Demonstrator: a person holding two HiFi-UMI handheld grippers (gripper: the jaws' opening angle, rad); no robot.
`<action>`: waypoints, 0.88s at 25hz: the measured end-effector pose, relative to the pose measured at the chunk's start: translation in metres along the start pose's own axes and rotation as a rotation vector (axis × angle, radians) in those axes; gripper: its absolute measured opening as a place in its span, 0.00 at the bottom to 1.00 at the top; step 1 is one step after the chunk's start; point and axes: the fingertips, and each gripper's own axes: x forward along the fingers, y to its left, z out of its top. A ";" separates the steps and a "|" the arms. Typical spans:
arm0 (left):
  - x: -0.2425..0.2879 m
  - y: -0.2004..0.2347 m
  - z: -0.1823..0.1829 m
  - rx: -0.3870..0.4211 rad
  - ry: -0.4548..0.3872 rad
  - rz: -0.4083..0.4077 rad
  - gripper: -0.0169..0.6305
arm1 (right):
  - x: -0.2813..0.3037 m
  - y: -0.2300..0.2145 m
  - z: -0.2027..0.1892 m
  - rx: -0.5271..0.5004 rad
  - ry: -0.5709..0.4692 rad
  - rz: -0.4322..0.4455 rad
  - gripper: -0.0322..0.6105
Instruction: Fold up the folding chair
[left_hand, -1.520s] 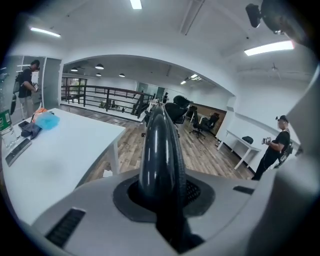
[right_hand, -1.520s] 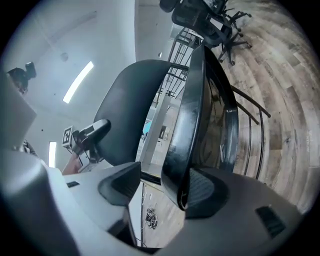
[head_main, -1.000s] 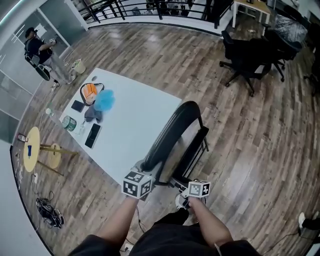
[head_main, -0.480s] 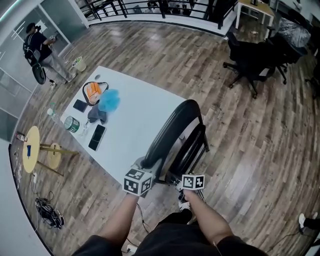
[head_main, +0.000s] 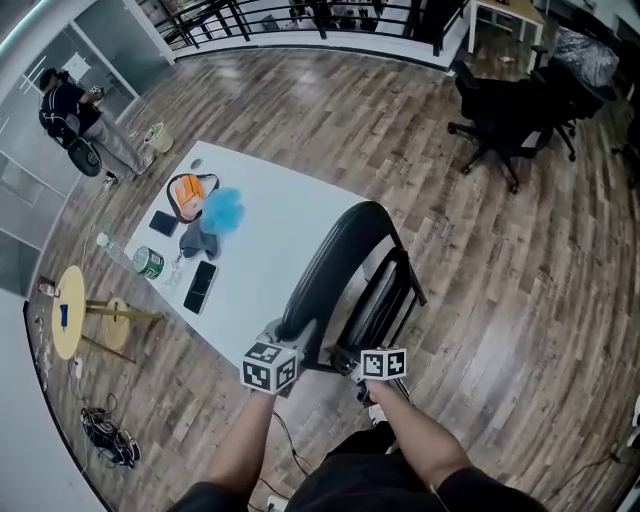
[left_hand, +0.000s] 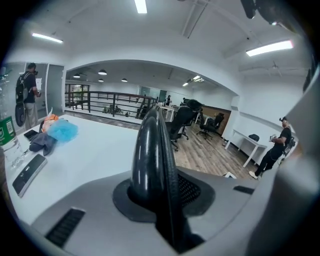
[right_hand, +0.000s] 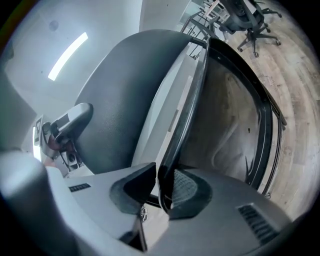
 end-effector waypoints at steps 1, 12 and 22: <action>0.000 0.001 0.001 0.007 -0.003 0.006 0.14 | 0.001 0.000 0.001 -0.003 -0.002 0.001 0.18; -0.040 0.015 -0.002 0.030 -0.066 0.161 0.36 | -0.058 -0.007 0.016 -0.131 -0.136 -0.123 0.27; -0.115 -0.065 0.004 0.024 -0.343 0.226 0.22 | -0.257 0.040 0.031 -0.544 -0.484 -0.364 0.08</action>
